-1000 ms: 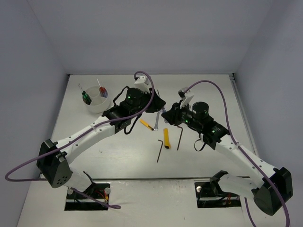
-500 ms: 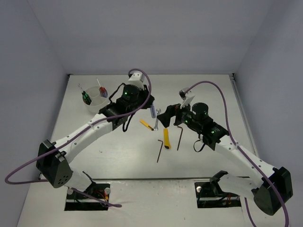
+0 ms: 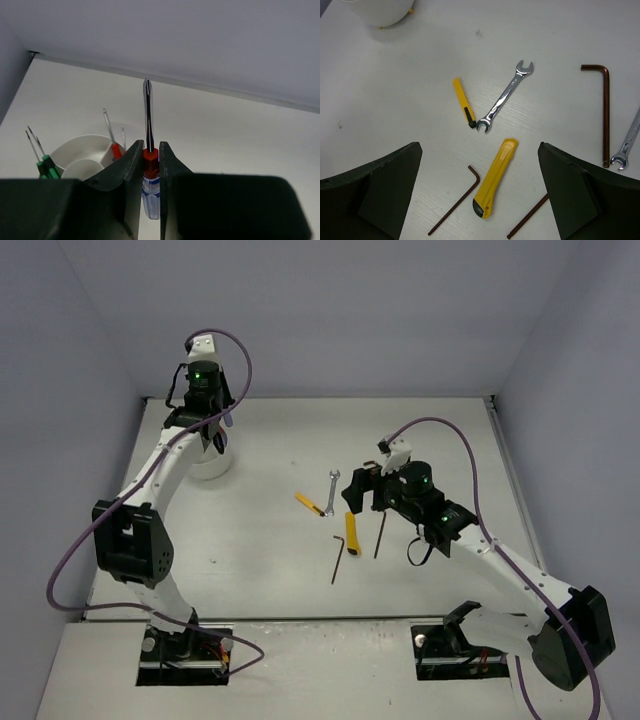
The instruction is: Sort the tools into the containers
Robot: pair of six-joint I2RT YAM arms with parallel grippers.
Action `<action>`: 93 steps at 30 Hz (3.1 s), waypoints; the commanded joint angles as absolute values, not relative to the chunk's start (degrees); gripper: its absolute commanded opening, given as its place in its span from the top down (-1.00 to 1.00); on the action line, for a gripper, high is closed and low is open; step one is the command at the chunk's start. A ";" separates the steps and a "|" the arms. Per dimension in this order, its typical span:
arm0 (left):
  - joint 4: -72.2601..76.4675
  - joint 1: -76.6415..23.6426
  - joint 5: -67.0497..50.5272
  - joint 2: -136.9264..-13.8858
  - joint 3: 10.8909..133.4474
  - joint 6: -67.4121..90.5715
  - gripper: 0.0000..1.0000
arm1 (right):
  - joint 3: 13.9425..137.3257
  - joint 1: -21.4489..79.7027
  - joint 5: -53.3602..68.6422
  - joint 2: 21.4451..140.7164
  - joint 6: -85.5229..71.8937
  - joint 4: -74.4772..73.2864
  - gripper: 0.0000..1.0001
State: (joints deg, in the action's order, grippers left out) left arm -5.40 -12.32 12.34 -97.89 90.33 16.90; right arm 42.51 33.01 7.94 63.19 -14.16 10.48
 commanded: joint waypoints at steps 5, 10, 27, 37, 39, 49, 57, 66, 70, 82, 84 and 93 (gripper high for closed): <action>1.39 -7.00 12.36 -106.49 95.96 13.65 1.00 | 42.21 32.61 6.56 64.90 -12.66 11.78 -1.00; 3.57 -6.35 13.29 -108.84 95.87 13.30 1.00 | 42.19 32.43 6.60 65.78 -12.48 11.63 -1.00; 10.11 -6.24 16.96 -108.01 84.35 16.54 1.00 | 41.74 32.26 6.16 64.86 -12.22 11.60 -1.00; 10.11 -5.19 17.31 -107.12 81.98 21.20 0.94 | 41.38 32.26 6.47 63.90 -12.29 11.51 -1.00; 10.11 -5.19 16.81 -107.05 81.84 21.31 0.79 | 41.31 32.26 6.29 63.97 -12.22 11.47 -1.00; 10.16 -5.27 14.62 -105.25 82.00 20.43 0.17 | 41.18 32.31 6.24 64.51 -12.00 11.51 -1.00; 10.11 -5.36 12.58 -101.90 81.33 19.78 0.00 | 41.22 32.29 6.50 64.72 -12.04 11.51 -1.00; 5.55 -6.48 7.13 -94.56 81.62 17.86 0.00 | 41.31 32.34 4.26 64.16 -13.59 10.91 -1.00; -6.28 -10.01 6.77 -89.92 84.21 17.13 -0.01 | 41.39 32.25 1.75 64.96 -15.59 9.74 -0.96; -21.01 -26.38 0.08 -77.55 73.70 27.88 -0.19 | 39.74 26.39 1.83 67.50 -23.18 6.68 -0.74; -21.09 -28.44 1.16 -77.60 71.34 29.77 -0.19 | 39.40 24.55 2.59 67.50 -23.78 6.68 -0.65; -16.10 -35.04 4.81 -81.47 65.11 40.75 -0.21 | 39.37 22.80 3.18 69.73 -24.31 6.50 -0.46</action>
State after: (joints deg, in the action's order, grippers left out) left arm -20.89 -33.89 3.01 -81.08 64.49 34.92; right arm 38.81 22.85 2.62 68.48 -23.74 4.89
